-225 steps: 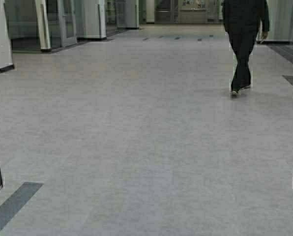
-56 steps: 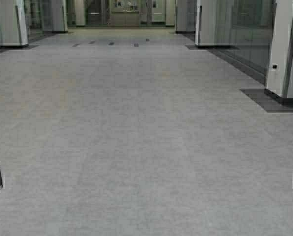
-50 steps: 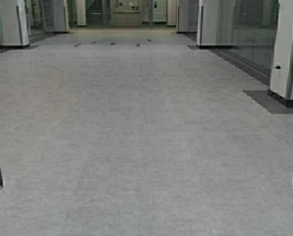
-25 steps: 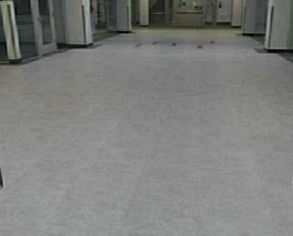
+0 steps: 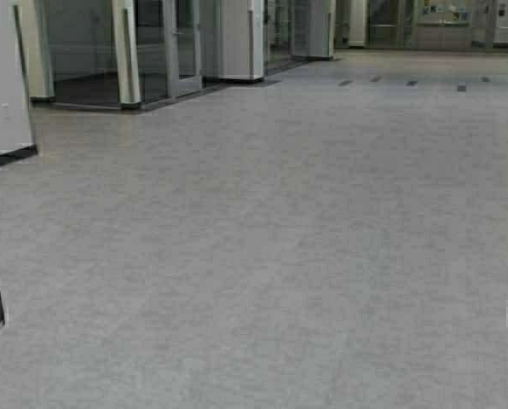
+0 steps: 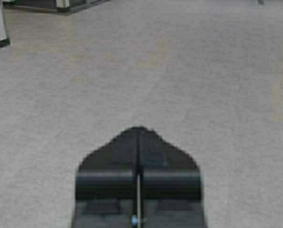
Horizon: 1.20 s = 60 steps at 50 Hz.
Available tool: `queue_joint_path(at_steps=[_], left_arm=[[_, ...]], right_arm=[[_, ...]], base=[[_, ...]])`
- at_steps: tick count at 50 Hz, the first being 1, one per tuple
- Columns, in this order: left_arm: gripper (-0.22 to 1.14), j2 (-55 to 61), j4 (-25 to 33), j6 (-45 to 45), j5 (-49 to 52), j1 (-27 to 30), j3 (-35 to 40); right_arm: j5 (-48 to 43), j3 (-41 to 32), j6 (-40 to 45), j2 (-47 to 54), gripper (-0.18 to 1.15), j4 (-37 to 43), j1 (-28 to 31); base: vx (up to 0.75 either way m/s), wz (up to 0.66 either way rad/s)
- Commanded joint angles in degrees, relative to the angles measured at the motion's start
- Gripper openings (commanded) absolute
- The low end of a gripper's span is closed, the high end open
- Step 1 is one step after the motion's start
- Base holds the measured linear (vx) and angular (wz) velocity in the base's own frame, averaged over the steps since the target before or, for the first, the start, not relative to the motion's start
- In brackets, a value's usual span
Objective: Navigate to elevator, push the call button, then enter the elevator
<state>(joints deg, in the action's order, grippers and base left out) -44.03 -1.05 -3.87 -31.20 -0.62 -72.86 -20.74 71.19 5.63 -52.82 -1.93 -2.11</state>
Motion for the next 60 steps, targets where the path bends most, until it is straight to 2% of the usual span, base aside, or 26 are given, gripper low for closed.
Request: queue_joint_path(at_steps=[1,32,60], left_arm=[[0.02,1.05,0.0,-0.09,-0.44,0.09,0.35],[0.02,1.32,-0.09,0.09,-1.05,0.09,0.62],[0.02,1.41,0.09,-0.09,-1.41,0.09,0.26]], right_arm=[[-0.53,-1.23,0.0,0.62,0.05,0.0,-0.09],[-0.53,-1.58,0.0,0.53,0.05,0.0,-0.09],[-0.53,-1.67,0.26,1.23,0.05,0.0,0.0]], base=[[0.67,0.24],[0.7,0.42],[0.76,0.19]])
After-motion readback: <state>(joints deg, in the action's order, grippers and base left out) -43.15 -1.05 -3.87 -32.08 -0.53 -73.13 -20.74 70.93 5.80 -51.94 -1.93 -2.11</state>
